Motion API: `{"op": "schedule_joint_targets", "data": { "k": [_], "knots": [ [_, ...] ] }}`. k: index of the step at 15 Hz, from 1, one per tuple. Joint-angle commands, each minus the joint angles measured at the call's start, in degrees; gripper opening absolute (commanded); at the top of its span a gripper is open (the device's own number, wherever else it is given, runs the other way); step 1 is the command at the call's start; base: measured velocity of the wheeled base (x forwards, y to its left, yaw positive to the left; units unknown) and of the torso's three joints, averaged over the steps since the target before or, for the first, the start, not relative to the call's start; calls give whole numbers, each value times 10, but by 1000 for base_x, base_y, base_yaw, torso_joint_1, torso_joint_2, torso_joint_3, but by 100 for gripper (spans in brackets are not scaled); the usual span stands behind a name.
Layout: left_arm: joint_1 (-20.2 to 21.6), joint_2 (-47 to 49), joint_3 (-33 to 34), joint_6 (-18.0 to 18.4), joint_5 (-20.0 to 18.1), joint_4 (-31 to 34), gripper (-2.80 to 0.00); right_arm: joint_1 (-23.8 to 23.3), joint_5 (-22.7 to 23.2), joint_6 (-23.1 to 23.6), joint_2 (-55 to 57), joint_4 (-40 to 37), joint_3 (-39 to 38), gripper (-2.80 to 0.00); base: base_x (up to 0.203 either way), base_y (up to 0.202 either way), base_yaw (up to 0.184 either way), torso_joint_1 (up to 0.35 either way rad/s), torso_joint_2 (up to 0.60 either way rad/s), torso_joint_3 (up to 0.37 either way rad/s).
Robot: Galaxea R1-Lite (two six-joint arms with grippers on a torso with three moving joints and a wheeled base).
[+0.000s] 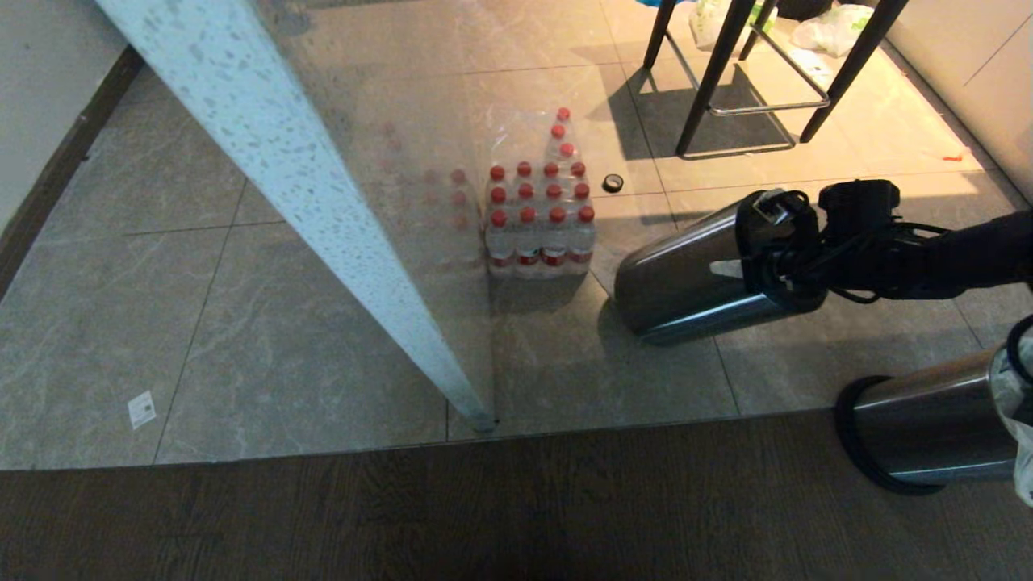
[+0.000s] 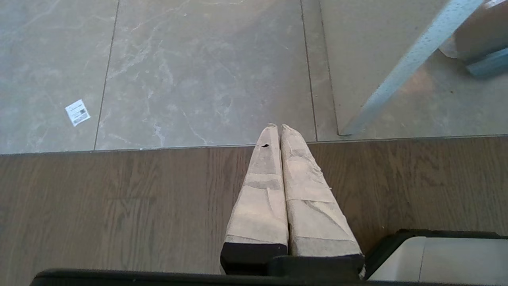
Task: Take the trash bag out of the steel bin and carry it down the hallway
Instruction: Place the outer trash can on the ground
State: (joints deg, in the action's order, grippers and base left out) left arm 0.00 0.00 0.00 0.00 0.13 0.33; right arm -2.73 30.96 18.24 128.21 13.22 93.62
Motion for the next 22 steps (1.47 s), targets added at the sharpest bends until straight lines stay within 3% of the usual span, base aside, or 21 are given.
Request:
{"op": "schedule_joint_targets", "data": {
  "k": [1, 7, 14, 17, 20, 22],
  "knots": [
    [0, 0, 0, 0, 1, 0, -280, 23, 2, 7, 36, 14, 23, -280, 0, 0, 0, 0, 0, 0],
    [0, 0, 0, 0, 0, 0, -280, 22, -11, 37, 63, 14, 66, -280, 0, 0, 0, 0, 0, 0],
    [0, 0, 0, 0, 0, 0, -280, 4, -5, 231, 54, -189, 94, -280, 0, 0, 0, 0, 0, 0],
    [0, 0, 0, 0, 1, 0, -280, 2, 47, 248, 46, -266, 145, -280, 0, 0, 0, 0, 0, 0],
    [0, 0, 0, 0, 0, 0, -280, -5, 57, 261, 32, -356, 173, -280, 0, 0, 0, 0, 0, 0],
    [0, 0, 0, 0, 1, 0, -280, -13, 62, 258, 14, -359, 175, -280, 0, 0, 0, 0, 0, 0]
  ]
}}
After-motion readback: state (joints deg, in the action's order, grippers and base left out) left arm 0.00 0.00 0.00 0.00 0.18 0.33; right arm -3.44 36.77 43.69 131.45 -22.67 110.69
